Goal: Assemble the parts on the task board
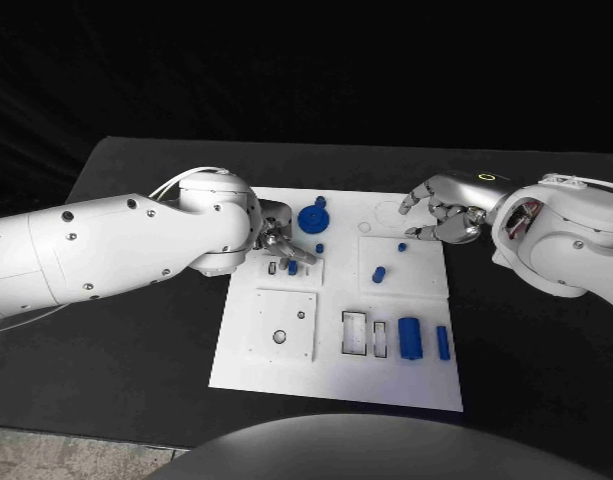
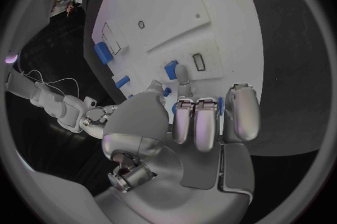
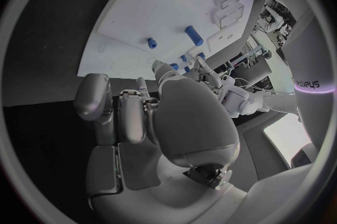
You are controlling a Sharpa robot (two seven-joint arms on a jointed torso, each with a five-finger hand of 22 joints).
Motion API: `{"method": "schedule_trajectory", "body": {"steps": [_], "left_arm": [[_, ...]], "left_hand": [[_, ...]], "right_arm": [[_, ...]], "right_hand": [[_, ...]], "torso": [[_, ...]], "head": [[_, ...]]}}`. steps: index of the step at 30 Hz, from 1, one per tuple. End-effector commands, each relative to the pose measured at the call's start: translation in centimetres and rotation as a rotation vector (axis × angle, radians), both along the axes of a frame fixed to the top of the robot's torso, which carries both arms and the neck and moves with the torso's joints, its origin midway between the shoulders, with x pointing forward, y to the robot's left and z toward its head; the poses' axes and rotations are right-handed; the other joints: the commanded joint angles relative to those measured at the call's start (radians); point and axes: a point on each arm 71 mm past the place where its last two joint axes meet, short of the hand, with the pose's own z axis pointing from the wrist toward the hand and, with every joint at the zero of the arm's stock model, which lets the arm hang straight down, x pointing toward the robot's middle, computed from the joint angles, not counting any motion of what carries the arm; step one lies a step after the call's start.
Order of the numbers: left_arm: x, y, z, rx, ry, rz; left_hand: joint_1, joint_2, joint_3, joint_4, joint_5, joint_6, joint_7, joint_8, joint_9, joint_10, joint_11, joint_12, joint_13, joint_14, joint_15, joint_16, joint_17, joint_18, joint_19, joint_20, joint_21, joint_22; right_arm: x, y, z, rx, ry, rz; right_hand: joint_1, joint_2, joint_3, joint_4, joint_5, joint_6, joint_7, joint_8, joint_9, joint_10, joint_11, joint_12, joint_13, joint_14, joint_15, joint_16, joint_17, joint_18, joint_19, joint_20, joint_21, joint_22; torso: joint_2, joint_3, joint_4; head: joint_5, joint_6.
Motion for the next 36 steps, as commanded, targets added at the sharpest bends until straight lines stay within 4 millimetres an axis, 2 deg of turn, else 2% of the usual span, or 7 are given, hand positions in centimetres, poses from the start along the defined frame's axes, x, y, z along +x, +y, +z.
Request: {"method": "schedule_trajectory", "body": {"steps": [1, 6, 13, 16, 23, 34, 36], "left_arm": [[-0.1, 0.0, 0.1, -0.004, -0.003, 0.0], [-0.4, 0.2, 0.8, -0.015, -0.024, -0.002], [0.5, 1.1, 4.3, -0.008, -0.094, 0.005], [1.1, 1.9, 5.4, -0.008, -0.122, 0.025], [2.1, 3.1, 5.8, 0.012, -0.119, 0.059], [3.2, 4.5, 4.9, -0.002, -0.094, 0.12], [3.4, 4.5, 4.7, -0.007, -0.094, 0.128]], "left_hand": [[0.008, 0.006, -0.007, -0.002, -0.002, 0.006, -0.003, 0.006, 0.006, 0.103, -0.009, 0.0, 0.263, 0.105, -0.007, 0.002, 0.263, -0.002, 0.009, 0.001, 0.007, 0.119], [0.02, 0.003, -0.011, -0.003, 0.0, 0.006, -0.007, 0.018, 0.025, 0.103, -0.013, 0.0, 0.263, 0.105, -0.01, 0.002, 0.263, -0.004, 0.014, -0.003, 0.009, 0.124], [0.03, -0.002, -0.014, -0.005, 0.001, -0.001, -0.007, 0.021, 0.036, 0.103, -0.014, 0.0, 0.263, 0.105, -0.012, 0.002, 0.263, -0.003, 0.013, -0.005, 0.007, 0.122], [0.038, -0.005, -0.015, -0.006, 0.003, -0.006, -0.007, 0.024, 0.044, 0.103, -0.014, 0.0, 0.263, 0.105, -0.013, 0.002, 0.263, -0.004, 0.016, -0.006, 0.009, 0.126], [0.056, -0.002, -0.021, -0.002, 0.007, -0.033, -0.007, 0.055, 0.109, 0.103, -0.014, 0.0, 0.263, 0.105, -0.013, 0.002, 0.263, -0.005, 0.021, -0.007, 0.01, 0.131], [0.073, -0.002, -0.022, -0.005, 0.022, -0.05, -0.006, 0.063, 0.137, 0.103, -0.014, 0.0, 0.263, 0.105, -0.013, 0.002, 0.263, -0.004, 0.018, -0.007, 0.006, 0.131], [0.074, -0.003, -0.023, -0.005, 0.024, -0.052, -0.006, 0.063, 0.138, 0.103, -0.014, 0.0, 0.263, 0.105, -0.013, 0.002, 0.263, -0.004, 0.018, -0.007, 0.005, 0.13]], "right_arm": [[0.0, -0.1, -0.1, -0.009, 0.007, -0.003], [0.0, 0.0, 0.0, 0.008, -0.009, 0.003], [0.0, 0.0, 0.2, 0.029, -0.024, 0.014], [0.0, -0.1, 0.2, 0.043, -0.022, 0.012], [0.3, -0.6, 0.2, 0.064, -0.018, -0.003], [0.4, -0.9, 0.1, 0.067, -0.013, -0.009], [0.4, -0.9, 0.1, 0.067, -0.012, -0.008]], "right_hand": [[0.003, 0.01, 0.007, 0.0, 0.004, 0.005, -0.001, -0.005, -0.001, 0.095, 0.005, -0.005, 0.256, 0.038, 0.004, -0.006, -0.001, 0.011, -0.005, 0.001, -0.002, 0.094], [0.001, 0.01, 0.008, 0.001, 0.007, 0.006, 0.0, -0.005, -0.002, 0.096, 0.005, -0.004, 0.256, 0.039, 0.004, -0.005, 0.0, 0.011, -0.005, 0.001, -0.003, 0.094], [-0.006, 0.009, 0.007, 0.005, 0.01, 0.009, -0.001, -0.004, -0.002, 0.096, 0.006, -0.005, 0.256, 0.04, 0.004, -0.004, 0.002, 0.01, -0.004, 0.001, -0.003, 0.094], [-0.006, 0.009, 0.007, 0.005, 0.01, 0.009, -0.001, -0.004, -0.002, 0.096, 0.006, -0.005, 0.256, 0.04, 0.004, -0.004, 0.002, 0.01, -0.004, 0.001, -0.003, 0.094], [-0.007, 0.01, 0.008, 0.005, 0.012, 0.012, 0.0, -0.003, -0.003, 0.097, 0.006, -0.003, 0.257, 0.041, 0.004, -0.001, 0.005, 0.01, -0.002, 0.001, 0.001, 0.096], [-0.005, 0.011, 0.01, 0.004, 0.015, 0.015, 0.0, -0.001, -0.003, 0.096, 0.006, -0.004, 0.257, 0.041, 0.004, -0.001, 0.005, 0.01, -0.002, 0.001, 0.0, 0.096], [-0.005, 0.011, 0.01, 0.004, 0.015, 0.015, 0.0, -0.001, -0.003, 0.096, 0.006, -0.004, 0.257, 0.041, 0.004, -0.001, 0.005, 0.01, -0.002, 0.001, 0.0, 0.096]], "torso": [[0.001, -0.0004, 0.0003], [0.001, -0.0006, -0.0003], [0.0, 0.0027, -0.0002], [0.002, 0.0014, 0.0003], [0.004, -0.0026, 0.0031], [0.006, -0.0058, 0.0071], [0.006, -0.0054, 0.0041]], "head": [[0.0, 0.0], [-0.001, 0.0], [-0.007, 0.0], [-0.011, 0.0], [-0.013, 0.0], [-0.007, 0.0], [-0.002, 0.0]]}}
